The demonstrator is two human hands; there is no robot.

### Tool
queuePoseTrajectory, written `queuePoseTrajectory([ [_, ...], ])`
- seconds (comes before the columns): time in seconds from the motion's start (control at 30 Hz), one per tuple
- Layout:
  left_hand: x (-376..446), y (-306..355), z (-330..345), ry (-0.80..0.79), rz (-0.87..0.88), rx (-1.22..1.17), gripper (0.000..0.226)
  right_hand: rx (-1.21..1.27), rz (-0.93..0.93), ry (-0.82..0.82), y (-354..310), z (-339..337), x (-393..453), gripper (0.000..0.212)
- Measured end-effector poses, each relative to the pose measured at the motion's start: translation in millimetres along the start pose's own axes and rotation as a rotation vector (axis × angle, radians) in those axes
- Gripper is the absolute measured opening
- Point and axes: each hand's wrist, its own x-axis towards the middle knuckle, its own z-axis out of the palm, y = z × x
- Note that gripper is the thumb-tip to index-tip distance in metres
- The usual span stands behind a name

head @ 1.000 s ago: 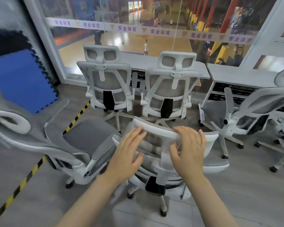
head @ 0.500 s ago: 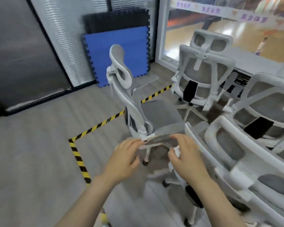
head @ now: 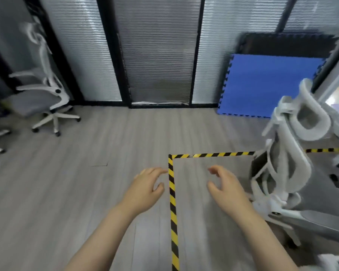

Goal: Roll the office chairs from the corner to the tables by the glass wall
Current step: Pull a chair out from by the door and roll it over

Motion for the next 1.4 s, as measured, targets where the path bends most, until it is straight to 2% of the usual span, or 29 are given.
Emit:
queuePoseTrajectory([
  [0.23, -39, -136, -88, 0.142, -0.221, 0.020, 0.062, 0.051, -0.120, -0.182, -106, 107, 73, 0.032],
  [0.4, -69, -214, -127, 0.209, -0.432, 0.021, 0.041, 0.024, -0.234, -0.284, -169, 176, 134, 0.031],
  [0.5, -70, -258, -150, 0.266, -0.514, 0.010, 0.039, -0.008, -0.283, -0.327, -203, 214, 174, 0.031],
  [0.63, -44, -314, -188, 0.339, -0.594, 0.026, 0.036, -0.010, -0.341, -0.421, -247, 261, 243, 0.032],
  [0.97, 55, -441, -301, 0.560, -0.744, -0.010, 0.035, 0.034, -0.527, -0.510, -385, 368, 438, 0.031],
  [1.2, 111, -534, -344, 0.606, -0.791, -0.066, 0.034, 0.040, -0.591, -0.577, -460, 442, 530, 0.032],
  [1.4, 176, -652, -395, 0.615, -0.776, -0.085, 0.034, 0.041, -0.599, -0.569, -528, 518, 622, 0.031],
])
